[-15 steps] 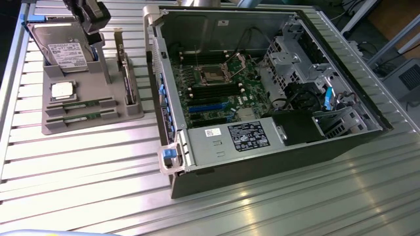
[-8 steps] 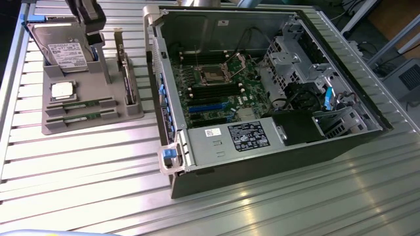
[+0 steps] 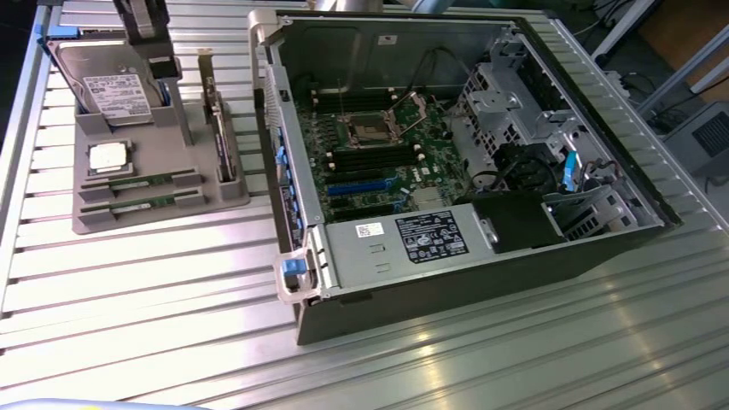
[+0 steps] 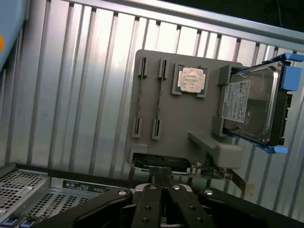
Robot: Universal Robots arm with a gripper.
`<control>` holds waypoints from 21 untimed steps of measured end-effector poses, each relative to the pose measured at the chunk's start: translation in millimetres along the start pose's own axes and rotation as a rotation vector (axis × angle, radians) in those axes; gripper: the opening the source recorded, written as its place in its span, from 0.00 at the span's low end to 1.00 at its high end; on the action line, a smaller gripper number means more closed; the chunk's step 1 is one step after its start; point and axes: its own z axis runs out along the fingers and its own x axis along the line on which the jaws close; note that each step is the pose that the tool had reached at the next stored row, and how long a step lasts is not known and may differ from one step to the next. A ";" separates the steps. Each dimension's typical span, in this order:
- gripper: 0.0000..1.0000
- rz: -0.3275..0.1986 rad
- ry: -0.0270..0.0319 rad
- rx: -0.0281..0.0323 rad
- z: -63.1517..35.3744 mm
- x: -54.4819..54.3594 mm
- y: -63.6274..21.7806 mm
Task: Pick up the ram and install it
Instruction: 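Pick up the ram and move it above insertion slot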
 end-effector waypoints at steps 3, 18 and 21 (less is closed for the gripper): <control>0.10 0.080 0.0025 0.0049 0.5 0.1 0.0; 0.36 0.182 0.0077 0.0111 1.3 0.1 0.0; 0.36 0.182 0.0076 0.0112 1.8 -0.3 2.1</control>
